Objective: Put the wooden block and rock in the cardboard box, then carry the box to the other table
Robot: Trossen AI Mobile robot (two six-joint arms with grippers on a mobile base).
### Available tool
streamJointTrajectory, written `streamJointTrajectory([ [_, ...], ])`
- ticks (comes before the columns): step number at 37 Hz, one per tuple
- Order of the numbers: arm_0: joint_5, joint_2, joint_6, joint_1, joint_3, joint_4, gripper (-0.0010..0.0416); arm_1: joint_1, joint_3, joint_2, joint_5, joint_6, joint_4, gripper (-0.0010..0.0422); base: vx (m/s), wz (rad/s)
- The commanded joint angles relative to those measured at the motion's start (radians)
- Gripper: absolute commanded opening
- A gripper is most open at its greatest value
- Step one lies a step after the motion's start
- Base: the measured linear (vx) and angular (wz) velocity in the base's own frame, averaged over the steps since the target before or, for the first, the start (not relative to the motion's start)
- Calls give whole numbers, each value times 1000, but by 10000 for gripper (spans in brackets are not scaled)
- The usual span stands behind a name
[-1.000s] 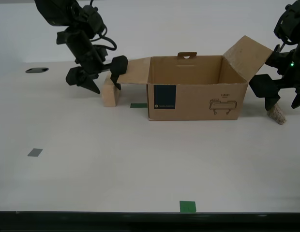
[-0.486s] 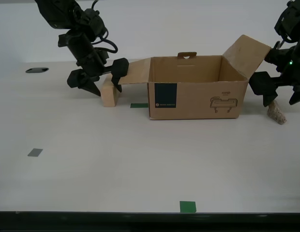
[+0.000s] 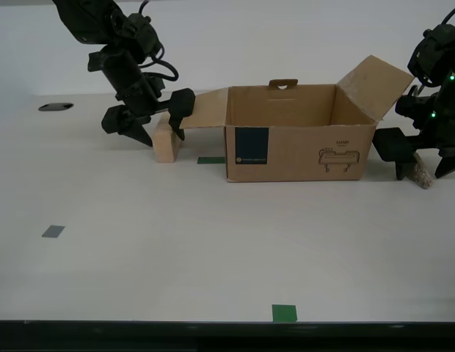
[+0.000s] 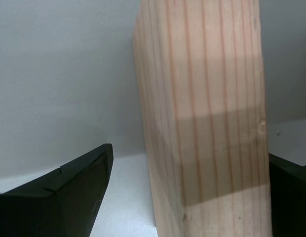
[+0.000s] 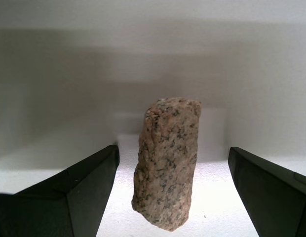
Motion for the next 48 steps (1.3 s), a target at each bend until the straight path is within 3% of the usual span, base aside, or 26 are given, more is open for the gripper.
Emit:
streamJointTrajectory([
  [1, 16, 8, 0, 1, -6, -5, 309, -1, 0, 0, 2, -1, 0, 345, 0, 0],
  [19, 16, -2, 1, 1, 26, -29, 311, -1, -3, 3, -6, -3, -2, 345, 0, 0],
  [24, 16, -2, 0, 1, 53, -51, 301, -1, -6, 3, -32, -2, 0, 345, 0, 0],
  [41, 16, -2, 0, 1, 62, -52, 304, -1, -18, 3, -33, -3, -1, 344, 0, 0],
  [48, 16, -2, 0, 1, 62, -52, 282, -1, -18, 3, -33, -3, 1, 298, 0, 0],
])
